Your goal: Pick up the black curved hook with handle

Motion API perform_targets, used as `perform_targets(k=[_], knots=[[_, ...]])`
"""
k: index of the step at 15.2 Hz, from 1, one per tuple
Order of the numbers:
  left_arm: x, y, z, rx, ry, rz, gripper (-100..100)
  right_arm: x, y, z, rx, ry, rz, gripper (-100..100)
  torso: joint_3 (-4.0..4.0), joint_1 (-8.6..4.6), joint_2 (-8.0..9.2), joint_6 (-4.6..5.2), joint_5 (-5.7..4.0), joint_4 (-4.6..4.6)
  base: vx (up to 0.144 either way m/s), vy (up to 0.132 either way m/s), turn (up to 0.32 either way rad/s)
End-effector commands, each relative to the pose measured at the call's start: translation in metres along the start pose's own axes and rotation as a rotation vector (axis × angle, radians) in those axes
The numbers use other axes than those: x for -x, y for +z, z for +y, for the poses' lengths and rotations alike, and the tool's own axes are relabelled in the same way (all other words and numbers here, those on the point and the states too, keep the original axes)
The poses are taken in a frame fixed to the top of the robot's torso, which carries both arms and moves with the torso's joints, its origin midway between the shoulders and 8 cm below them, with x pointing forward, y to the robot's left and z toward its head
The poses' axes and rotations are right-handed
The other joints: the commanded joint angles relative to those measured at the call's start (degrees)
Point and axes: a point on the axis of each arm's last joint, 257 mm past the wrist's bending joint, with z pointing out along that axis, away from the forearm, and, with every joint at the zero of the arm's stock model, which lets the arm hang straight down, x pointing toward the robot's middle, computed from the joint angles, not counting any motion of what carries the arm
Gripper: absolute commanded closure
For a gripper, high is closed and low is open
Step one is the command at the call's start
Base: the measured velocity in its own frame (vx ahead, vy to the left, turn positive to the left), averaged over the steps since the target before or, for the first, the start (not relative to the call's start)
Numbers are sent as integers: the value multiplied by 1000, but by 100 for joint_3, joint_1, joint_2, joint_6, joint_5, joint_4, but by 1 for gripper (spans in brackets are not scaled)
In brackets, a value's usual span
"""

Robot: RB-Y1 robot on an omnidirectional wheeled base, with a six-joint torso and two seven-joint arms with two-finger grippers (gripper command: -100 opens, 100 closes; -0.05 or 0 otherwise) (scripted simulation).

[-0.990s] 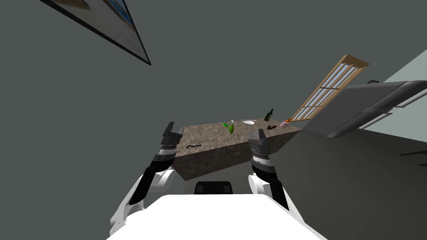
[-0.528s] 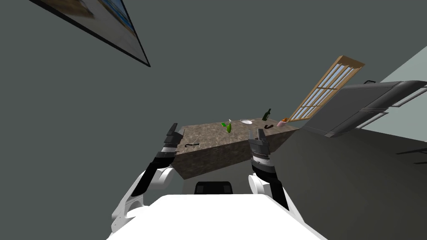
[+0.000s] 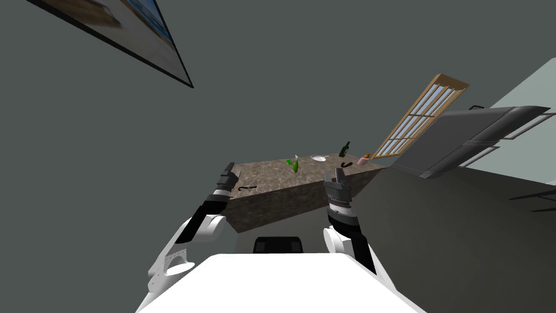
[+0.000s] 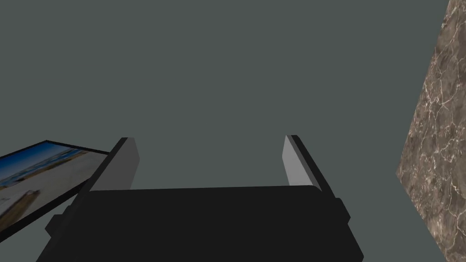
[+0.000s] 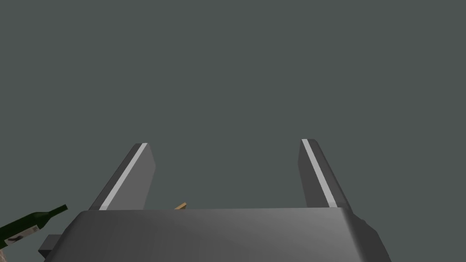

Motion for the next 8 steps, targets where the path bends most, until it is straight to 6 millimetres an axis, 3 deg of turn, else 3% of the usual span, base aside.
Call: perform_targets(k=[1, 8], knots=[[2, 0, 11, 46, 6, -3, -100, 0, 0, 0, 0, 0, 0, 0, 0, 0, 0, 0, 0, 0, -17, -51, -1], [17, 3, 50, 183, 43, -15, -100, 0, 0, 0, 0, 0, 0, 0, -3, -3, -4, 0, 0, -1, -11, -55, -7]])
